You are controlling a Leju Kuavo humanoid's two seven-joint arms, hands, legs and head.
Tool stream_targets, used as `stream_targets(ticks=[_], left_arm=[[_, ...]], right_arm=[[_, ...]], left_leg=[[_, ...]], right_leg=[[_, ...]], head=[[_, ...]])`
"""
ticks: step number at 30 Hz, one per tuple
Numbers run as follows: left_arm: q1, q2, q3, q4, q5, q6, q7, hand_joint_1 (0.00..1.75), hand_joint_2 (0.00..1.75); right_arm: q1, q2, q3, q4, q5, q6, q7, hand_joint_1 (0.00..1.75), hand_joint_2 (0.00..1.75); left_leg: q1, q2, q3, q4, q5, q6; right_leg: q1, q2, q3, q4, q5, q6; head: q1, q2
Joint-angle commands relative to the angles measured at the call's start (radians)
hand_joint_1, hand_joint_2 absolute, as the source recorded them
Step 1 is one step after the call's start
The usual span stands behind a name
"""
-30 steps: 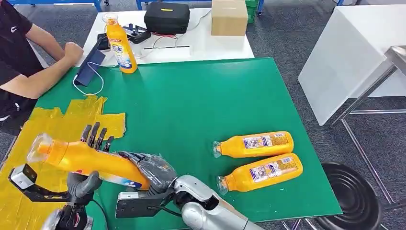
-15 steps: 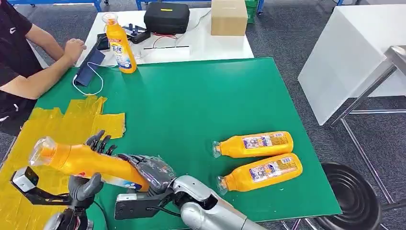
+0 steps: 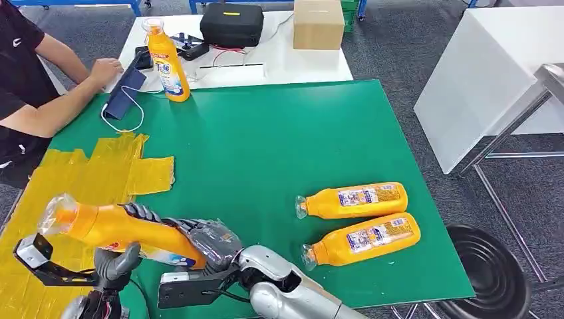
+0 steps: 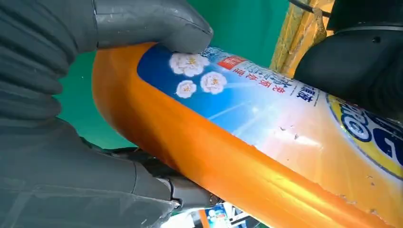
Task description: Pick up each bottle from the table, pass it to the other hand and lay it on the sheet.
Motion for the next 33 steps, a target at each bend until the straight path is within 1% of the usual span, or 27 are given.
stream_targets(ticks=[1, 2, 3, 4, 5, 6, 7, 8, 9, 10, 11, 13, 14, 15, 17, 18, 19, 21, 24, 25, 26, 31, 32, 33], left_arm=[[-0.029, -0.02, 0.018, -0.004, -0.034, 0.0, -0.031, 1.75, 1.75], [-0.033, -0.021, 0.025, -0.009, -0.059, 0.008, -0.045, 1.75, 1.75], [-0.04, -0.024, 0.039, -0.02, -0.132, 0.032, -0.084, 1.75, 1.75], [-0.048, -0.025, 0.058, -0.037, -0.239, 0.085, -0.141, 1.75, 1.75], [-0.074, -0.039, 0.078, -0.044, -0.384, 0.168, -0.201, 1.75, 1.75], [-0.096, -0.044, 0.099, -0.055, -0.495, 0.248, -0.232, 1.75, 1.75], [-0.136, -0.054, 0.121, -0.053, -0.648, 0.356, -0.266, 1.75, 1.75], [-0.16, -0.054, 0.136, -0.053, -0.769, 0.452, -0.294, 1.75, 1.75], [-0.181, -0.05, 0.155, -0.046, -0.882, 0.55, -0.313, 1.75, 1.75], [-0.187, -0.041, 0.168, -0.037, -0.934, 0.595, -0.32, 1.75, 1.75], [-0.188, -0.035, 0.185, -0.028, -0.973, 0.635, -0.328, 1.75, 1.75], [-0.182, -0.025, 0.2, -0.016, -0.985, 0.645, -0.339, 1.75, 1.75], [-0.182, -0.025, 0.2, -0.016, -0.985, 0.645, -0.339, 1.75, 1.75], [-0.179, -0.026, 0.2, -0.016, -0.985, 0.646, -0.342, 1.75, 1.75], [-0.168, -0.026, 0.202, -0.015, -1.072, 0.733, -0.359, 1.75, 1.75], [-0.158, -0.007, 0.201, -0.002, -1.191, 0.839, -0.359, 1.75, 1.75], [-0.152, 0.01, 0.2, 0.018, -1.255, 0.892, -0.346, 1.75, 1.75], [-0.14, 0.031, 0.217, 0.069, -1.305, 0.944, -0.343, 1.75, 1.75], [-0.119, 0.057, 0.251, 0.158, -1.405, 1.069, -0.35, 1.75, 1.75], [-0.112, 0.063, 0.256, 0.17, -1.424, 1.091, -0.348, 1.75, 1.75], [-0.106, 0.065, 0.26, 0.171, -1.424, 1.093, -0.349, 1.75, 1.75], [-0.109, 0.064, 0.257, 0.164, -1.423, 1.089, -0.348, 1.75, 1.75], [-0.105, 0.069, 0.249, 0.163, -1.472, 1.117, -0.322, 1.75, 1.75], [-0.104, 0.071, 0.25, 0.167, -1.471, 1.115, -0.323, 1.75, 1.75]], right_arm=[[-0.017, -0.035, 0.014, 0.05, 0.008, -0.007, 0.01, 1.75, 1.75], [-0.015, -0.041, 0.004, 0.043, 0.009, -0.014, 0.012, 1.75, 1.75], [-0.01, -0.05, -0.014, 0.027, 0.012, -0.03, 0.016, 1.75, 1.75], [-0.007, -0.057, -0.03, 0.015, 0.016, -0.046, 0.024, 1.48, 1.75], [0.001, -0.066, -0.056, -0.01, 0.018, -0.066, 0.034, 0.12, 1.75], [0.009, -0.075, -0.079, -0.032, 0.019, -0.08, 0.04, 0.0, 1.75], [0.013, -0.092, -0.11, -0.067, 0.025, -0.093, 0.057, 0.0, 1.75], [0.014, -0.106, -0.134, -0.091, 0.024, -0.097, 0.063, 0.0, 0.0], [0.019, -0.127, -0.169, -0.127, 0.021, -0.103, 0.065, 0.0, 0.0], [0.025, -0.144, -0.195, -0.155, 0.02, -0.107, 0.066, 0.0, 0.0], [0.033, -0.165, -0.22, -0.185, 0.019, -0.11, 0.065, 0.0, 0.0], [0.045, -0.188, -0.245, -0.219, 0.016, -0.107, 0.055, 0.0, 0.0], [0.045, -0.188, -0.245, -0.219, 0.016, -0.107, 0.055, 0.0, 0.0], [0.048, -0.188, -0.245, -0.22, 0.016, -0.107, 0.055, 0.0, 0.0], [0.058, -0.2, -0.255, -0.241, 0.02, -0.117, 0.05, 0.0, 0.0], [0.066, -0.228, -0.273, -0.274, 0.013, -0.126, 0.043, 0.0, 0.0], [0.075, -0.252, -0.291, -0.305, -0.006, -0.127, 0.031, 0.0, 0.0], [0.094, -0.301, -0.318, -0.372, -0.031, -0.12, 0.011, 0.0, 0.0], [0.123, -0.36, -0.344, -0.466, -0.051, -0.098, -0.006, 0.0, 0.0], [0.129, -0.372, -0.344, -0.479, -0.053, -0.094, -0.007, 0.0, 0.0], [0.132, -0.376, -0.346, -0.483, -0.054, -0.093, -0.007, 0.0, 0.0], [0.133, -0.371, -0.343, -0.478, -0.053, -0.095, -0.007, 0.0, 0.0], [0.129, -0.374, -0.337, -0.473, -0.054, -0.095, -0.008, 0.0, 0.0], [0.131, -0.377, -0.338, -0.474, -0.055, -0.095, -0.009, 0.0, 0.0]], left_leg=[[0.001, -0.003, 0.002, 0.0, -0.001, 0.0], [0.001, -0.004, 0.003, 0.0, -0.001, 0.0], [0.001, -0.004, 0.002, 0.0, -0.001, 0.0], [0.001, -0.003, 0.001, 0.0, 0.0, 0.0], [0.001, -0.005, 0.002, 0.0, -0.001, 0.0], [0.001, -0.005, 0.0, 0.001, 0.0, 0.0], [0.002, -0.007, 0.0, 0.002, 0.0, 0.0], [0.001, -0.007, -0.001, 0.001, 0.001, 0.0], [0.002, -0.01, -0.002, 0.003, 0.001, 0.0], [0.002, -0.011, -0.002, 0.004, 0.0, 0.0], [0.001, -0.008, -0.002, 0.002, 0.001, 0.0], [0.001, -0.006, 0.0, 0.001, 0.0, 0.0], [0.001, -0.004, 0.001, 0.0, 0.0, 0.0], [0.001, -0.005, 0.002, 0.0, 0.0, 0.0], [0.001, -0.005, 0.002, 0.001, -0.001, 0.0], [0.001, -0.003, 0.002, 0.0, -0.001, 0.0], [0.001, -0.004, 0.002, 0.001, -0.001, 0.0], [0.0, -0.005, 0.002, 0.0, 0.0, 0.0], [-0.001, -0.002, 0.001, -0.001, 0.0, 0.0], [-0.001, -0.003, 0.003, -0.001, 0.0, 0.0], [-0.001, -0.002, 0.001, -0.001, 0.0, 0.0], [0.0, -0.004, 0.002, 0.0, -0.001, 0.0], [0.0, -0.003, 0.0, 0.0, 0.0, 0.0], [-0.001, -0.002, 0.0, 0.0, 0.0, 0.0]], right_leg=[[0.001, -0.002, 0.004, -0.001, -0.001, 0.0], [0.001, -0.003, 0.004, -0.001, -0.001, 0.0], [0.001, -0.003, 0.004, -0.001, -0.001, 0.0], [0.0, -0.002, 0.002, -0.001, 0.0, 0.0], [0.001, -0.004, 0.003, -0.001, -0.001, 0.001], [0.001, -0.005, 0.001, 0.0, -0.001, 0.0], [0.002, -0.006, 0.003, 0.0, -0.001, 0.001], [0.001, -0.006, 0.001, 0.0, -0.001, 0.0], [0.002, -0.009, 0.001, 0.001, -0.001, 0.001], [0.002, -0.01, 0.001, 0.001, -0.001, 0.001], [0.001, -0.007, 0.001, 0.001, -0.001, 0.001], [0.001, -0.005, 0.002, 0.0, 0.0, 0.001], [0.0, -0.003, 0.002, -0.001, 0.0, 0.001], [0.0, -0.004, 0.003, -0.001, 0.0, 0.001], [0.0, -0.003, 0.003, 0.0, -0.001, 0.001], [0.0, -0.002, 0.002, -0.001, 0.0, 0.001], [0.001, -0.003, 0.003, -0.001, -0.001, 0.001], [0.0, -0.004, 0.003, -0.001, -0.001, 0.001], [-0.001, -0.002, 0.002, -0.001, 0.0, 0.001], [-0.001, -0.002, 0.004, -0.001, -0.001, 0.001], [-0.001, -0.001, 0.001, -0.001, 0.0, 0.001], [0.0, -0.002, 0.003, 0.0, -0.001, 0.001], [0.0, -0.002, 0.001, -0.001, -0.001, 0.001], [-0.001, -0.002, 0.0, 0.0, 0.0, 0.001]], head=[[0.0, 0.0], [0.0, 0.0], [0.0, 0.0], [0.0, 0.0], [0.0, 0.0], [0.0, 0.0], [0.0, 0.0], [0.0, 0.0], [0.0, 0.0], [0.0, 0.0], [0.0, 0.0], [0.0, 0.0], [0.0, 0.0], [0.0, 0.0], [0.0, 0.0], [0.0, 0.0], [0.0, 0.0], [0.0, 0.0], [0.0, 0.0], [0.0, 0.0], [0.0, 0.0], [0.0, 0.0], [0.0, 0.0], [0.0, 0.0]])
